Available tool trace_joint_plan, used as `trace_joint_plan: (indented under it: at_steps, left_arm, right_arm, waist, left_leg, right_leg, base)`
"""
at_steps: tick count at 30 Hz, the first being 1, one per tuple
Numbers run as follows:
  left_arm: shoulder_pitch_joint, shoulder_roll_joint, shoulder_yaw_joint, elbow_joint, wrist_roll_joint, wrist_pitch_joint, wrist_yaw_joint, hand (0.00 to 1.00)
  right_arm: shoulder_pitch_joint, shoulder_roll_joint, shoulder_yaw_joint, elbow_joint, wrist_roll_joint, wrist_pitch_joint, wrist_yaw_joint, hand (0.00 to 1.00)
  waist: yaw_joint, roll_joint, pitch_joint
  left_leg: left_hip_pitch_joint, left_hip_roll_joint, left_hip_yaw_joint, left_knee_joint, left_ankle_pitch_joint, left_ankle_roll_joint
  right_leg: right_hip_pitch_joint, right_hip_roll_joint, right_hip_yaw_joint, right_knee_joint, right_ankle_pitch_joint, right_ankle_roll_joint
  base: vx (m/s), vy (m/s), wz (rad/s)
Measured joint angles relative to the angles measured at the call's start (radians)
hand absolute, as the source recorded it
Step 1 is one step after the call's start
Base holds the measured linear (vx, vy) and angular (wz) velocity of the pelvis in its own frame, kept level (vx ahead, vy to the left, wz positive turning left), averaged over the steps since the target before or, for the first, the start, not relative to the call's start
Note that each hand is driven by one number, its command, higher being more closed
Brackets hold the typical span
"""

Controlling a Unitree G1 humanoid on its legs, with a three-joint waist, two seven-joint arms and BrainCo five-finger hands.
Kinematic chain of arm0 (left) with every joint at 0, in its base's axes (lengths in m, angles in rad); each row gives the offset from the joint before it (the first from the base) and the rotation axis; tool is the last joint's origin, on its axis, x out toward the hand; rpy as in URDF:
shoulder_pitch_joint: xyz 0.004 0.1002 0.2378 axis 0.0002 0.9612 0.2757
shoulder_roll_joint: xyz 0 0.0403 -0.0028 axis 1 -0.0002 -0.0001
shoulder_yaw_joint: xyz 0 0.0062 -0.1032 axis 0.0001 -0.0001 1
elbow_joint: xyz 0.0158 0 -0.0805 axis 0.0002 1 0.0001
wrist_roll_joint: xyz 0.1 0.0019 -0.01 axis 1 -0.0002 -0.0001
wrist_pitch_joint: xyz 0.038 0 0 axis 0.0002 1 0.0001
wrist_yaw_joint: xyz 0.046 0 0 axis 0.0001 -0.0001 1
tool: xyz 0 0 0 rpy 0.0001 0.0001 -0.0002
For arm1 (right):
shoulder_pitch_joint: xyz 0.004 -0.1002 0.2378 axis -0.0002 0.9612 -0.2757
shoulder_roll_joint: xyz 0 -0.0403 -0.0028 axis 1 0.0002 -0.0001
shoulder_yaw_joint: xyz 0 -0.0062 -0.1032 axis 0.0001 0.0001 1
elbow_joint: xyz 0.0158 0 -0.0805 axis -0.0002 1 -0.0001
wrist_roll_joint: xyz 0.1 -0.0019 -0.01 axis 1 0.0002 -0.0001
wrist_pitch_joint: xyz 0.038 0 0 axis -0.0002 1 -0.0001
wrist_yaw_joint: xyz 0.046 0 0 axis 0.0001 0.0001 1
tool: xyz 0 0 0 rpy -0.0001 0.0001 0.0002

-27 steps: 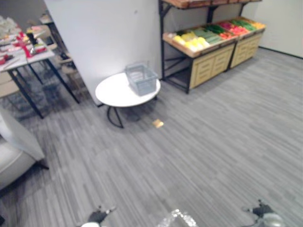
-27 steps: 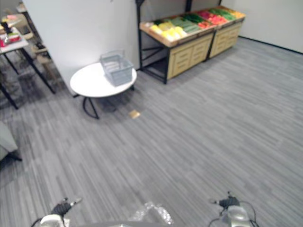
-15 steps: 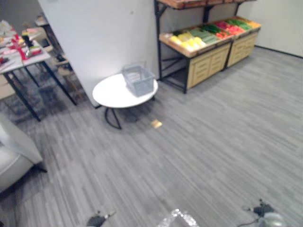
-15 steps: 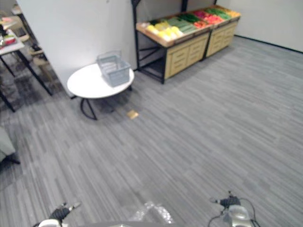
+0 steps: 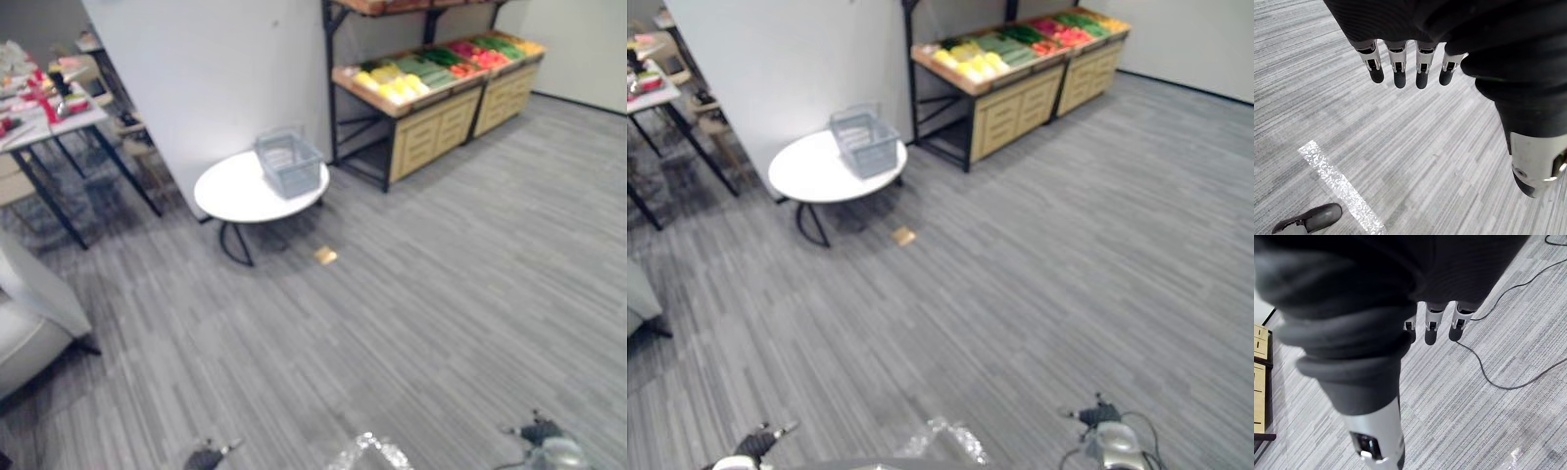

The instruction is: Pick vegetable in the basket

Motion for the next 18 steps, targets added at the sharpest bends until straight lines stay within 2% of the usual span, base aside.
trace_joint_plan:
  at_steps: [14,16,17,18]
  left_arm:
    - [-0.003,-0.006,-0.025,0.0,-0.001,0.012,0.001,0.0]
    - [-0.008,-0.001,-0.032,-0.001,-0.001,0.013,0.001,0.0]
    - [-0.018,0.002,-0.04,-0.004,-0.001,0.013,0.001,0.0]
    - [-0.024,0.001,-0.04,-0.008,-0.001,0.013,0.001,0.0]
  right_arm:
    - [-0.002,0.008,0.001,0.0,0.003,0.013,-0.001,0.0]
    - [-0.004,0.026,0.005,0.0,0.005,0.013,-0.001,0.0]
    - [-0.012,0.04,0.015,0.0,0.006,0.013,-0.001,0.0]
    - [-0.013,0.052,0.029,-0.002,0.007,0.012,-0.001,0.0]
  waist:
    - [0.0,0.004,0.012]
    - [0.001,0.002,0.016]
    - [0.001,0.005,0.034]
    - [0.002,0.005,0.054]
  left_leg:
    - [-0.045,0.003,-0.01,-0.005,0.005,-0.004]
    - [-0.089,0.019,0.008,0.063,-0.031,-0.027]
    - [-0.147,0.049,0.015,0.2,-0.095,-0.054]
    - [-0.216,0.088,0.034,0.376,-0.138,-0.091]
  right_leg:
    - [-0.045,0.002,-0.013,0.005,-0.003,-0.004]
    - [-0.071,0.009,-0.011,0.035,-0.02,-0.022]
    - [-0.074,0.018,-0.017,0.055,-0.044,-0.042]
    - [-0.067,0.029,-0.019,0.056,-0.056,-0.047]
  base:
    - [-0.01,-0.017,0.03]
    - [0.03,-0.055,-0.09]
    - [0.01,-0.095,-0.01]
    - [0.0,-0.121,0.01]
